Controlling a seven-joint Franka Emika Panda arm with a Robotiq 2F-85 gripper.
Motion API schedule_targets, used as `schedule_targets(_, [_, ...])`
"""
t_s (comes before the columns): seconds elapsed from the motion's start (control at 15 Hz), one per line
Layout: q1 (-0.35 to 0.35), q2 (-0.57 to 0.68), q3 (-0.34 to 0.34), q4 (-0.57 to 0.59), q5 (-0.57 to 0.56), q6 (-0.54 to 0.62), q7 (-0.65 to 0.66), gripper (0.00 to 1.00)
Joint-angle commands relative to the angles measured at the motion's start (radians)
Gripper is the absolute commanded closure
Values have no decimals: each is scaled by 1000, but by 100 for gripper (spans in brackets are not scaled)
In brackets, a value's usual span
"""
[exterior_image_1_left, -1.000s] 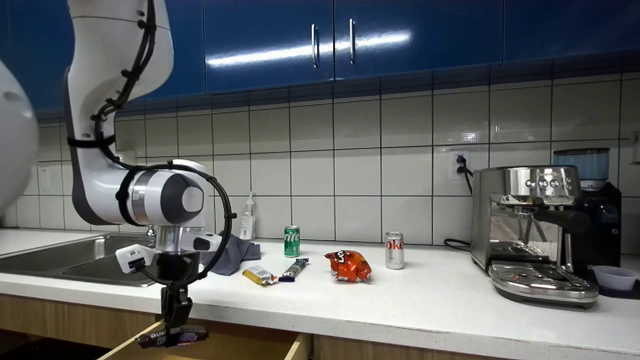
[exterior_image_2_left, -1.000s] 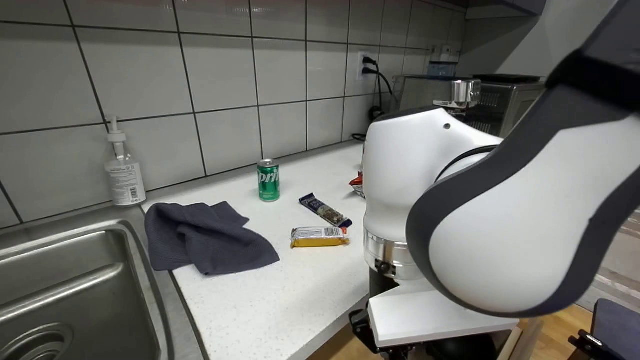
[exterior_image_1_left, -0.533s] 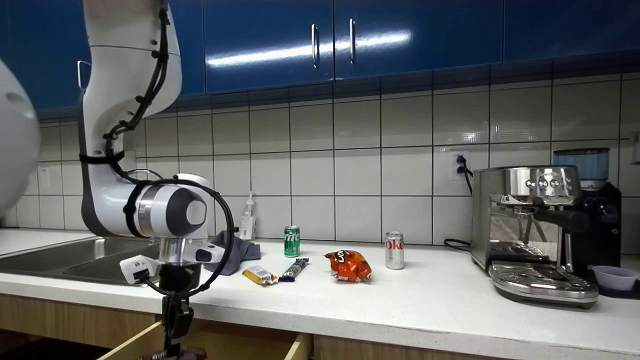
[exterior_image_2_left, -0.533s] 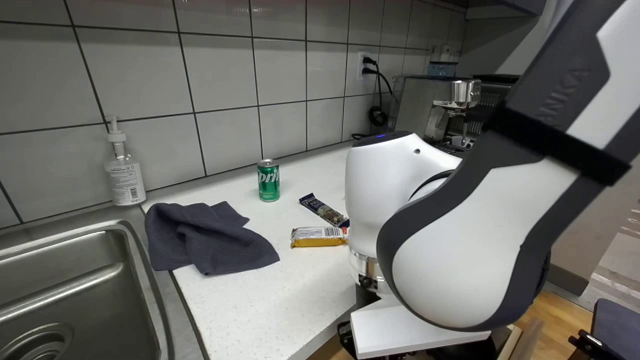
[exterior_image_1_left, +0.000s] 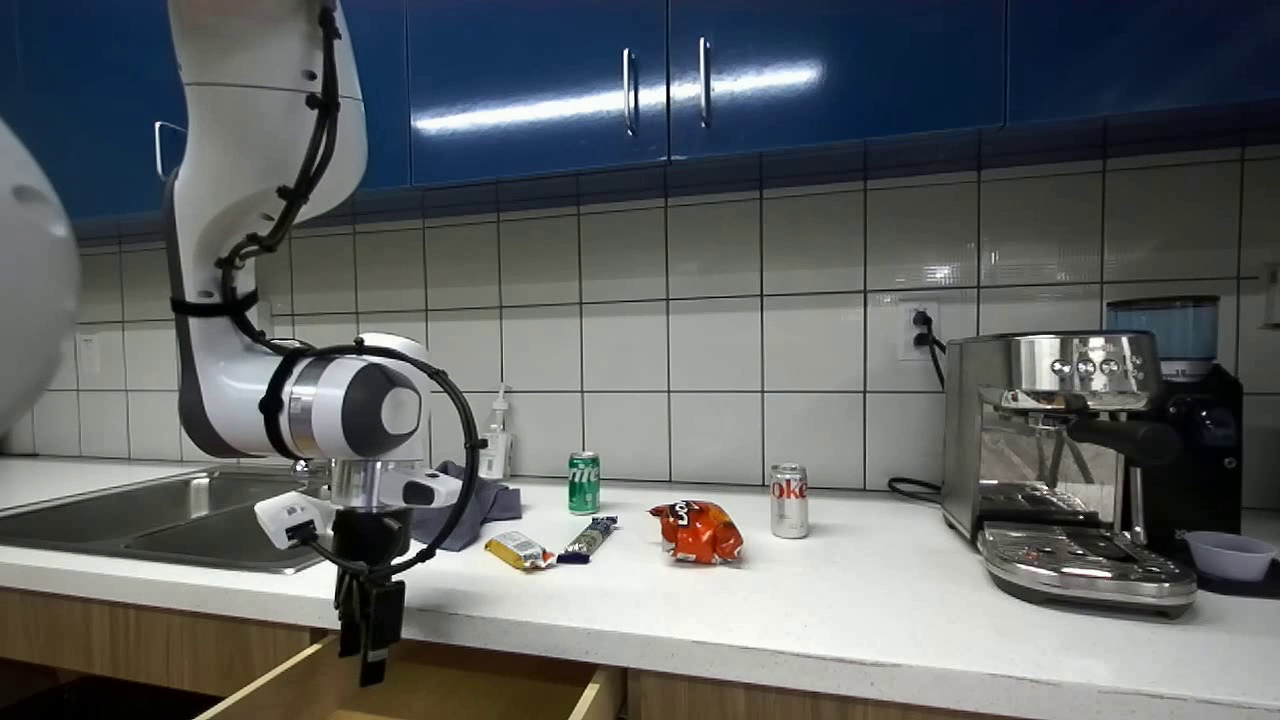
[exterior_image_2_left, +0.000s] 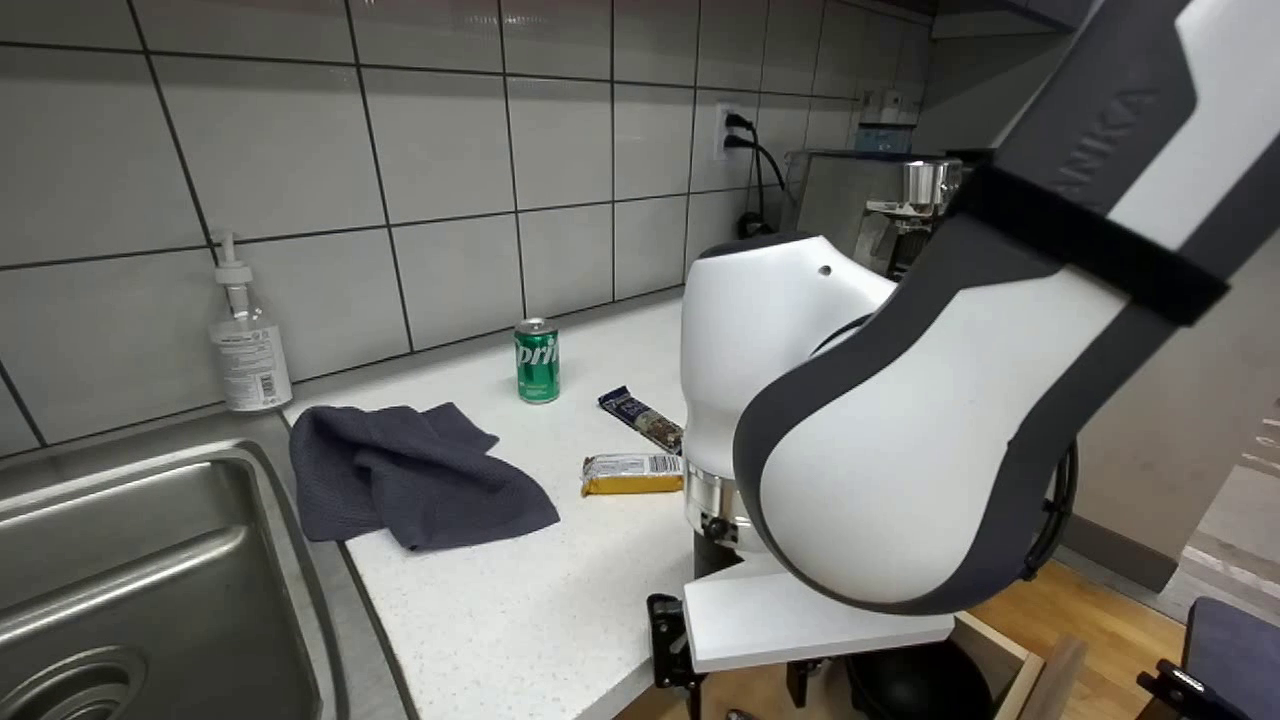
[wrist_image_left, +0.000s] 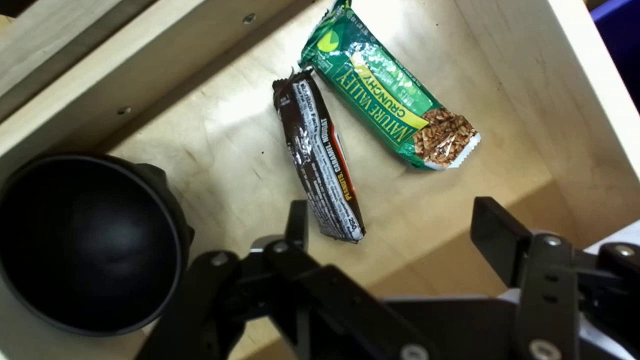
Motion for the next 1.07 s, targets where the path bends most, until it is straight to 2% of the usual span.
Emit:
schedule_targets(0.0, [12, -85, -13, -35, 5, -15, -49, 0])
schedule_targets(0.47, [0, -184, -25, -48, -11, -35, -74, 0])
schedule_targets(1.0, [-21, -190, -56, 44, 2, -62, -53, 0])
